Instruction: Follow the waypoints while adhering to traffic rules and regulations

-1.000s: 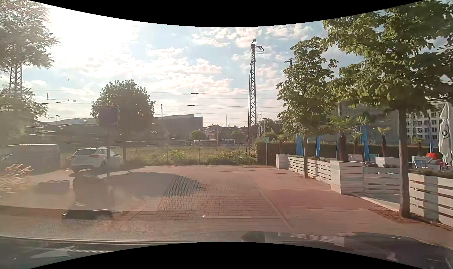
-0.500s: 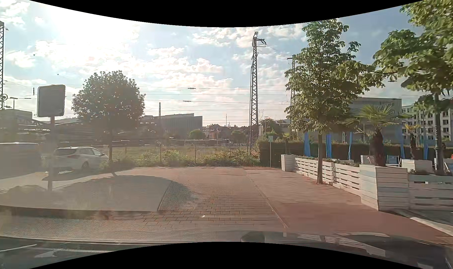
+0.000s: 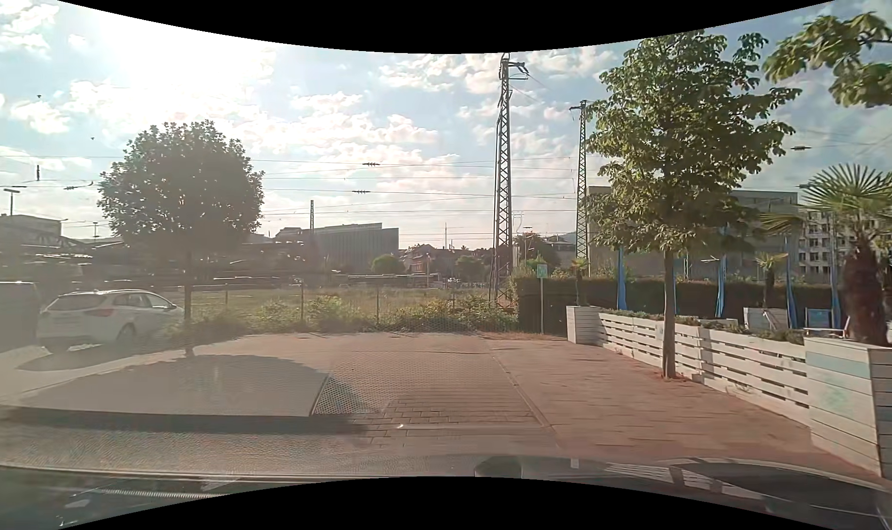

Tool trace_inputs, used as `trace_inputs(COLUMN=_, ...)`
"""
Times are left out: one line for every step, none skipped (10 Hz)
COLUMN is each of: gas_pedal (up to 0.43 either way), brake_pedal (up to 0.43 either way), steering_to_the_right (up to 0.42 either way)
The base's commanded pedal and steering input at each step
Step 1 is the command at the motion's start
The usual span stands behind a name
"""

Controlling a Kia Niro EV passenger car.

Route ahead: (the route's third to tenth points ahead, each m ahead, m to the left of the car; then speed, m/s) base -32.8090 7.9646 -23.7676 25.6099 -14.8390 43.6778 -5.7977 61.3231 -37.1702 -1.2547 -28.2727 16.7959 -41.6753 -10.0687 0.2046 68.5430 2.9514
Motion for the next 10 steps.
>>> trace_inputs(gas_pedal=0.000, brake_pedal=0.201, steering_to_the_right=-0.013)
trace_inputs(gas_pedal=0.000, brake_pedal=0.195, steering_to_the_right=-0.018)
trace_inputs(gas_pedal=0.000, brake_pedal=0.195, steering_to_the_right=-0.021)
trace_inputs(gas_pedal=0.000, brake_pedal=0.195, steering_to_the_right=-0.023)
trace_inputs(gas_pedal=0.000, brake_pedal=0.195, steering_to_the_right=-0.026)
trace_inputs(gas_pedal=0.000, brake_pedal=0.195, steering_to_the_right=-0.033)
trace_inputs(gas_pedal=0.000, brake_pedal=0.189, steering_to_the_right=-0.049)
trace_inputs(gas_pedal=0.000, brake_pedal=0.177, steering_to_the_right=-0.071)
trace_inputs(gas_pedal=0.000, brake_pedal=0.146, steering_to_the_right=-0.103)
trace_inputs(gas_pedal=0.000, brake_pedal=0.134, steering_to_the_right=-0.129)
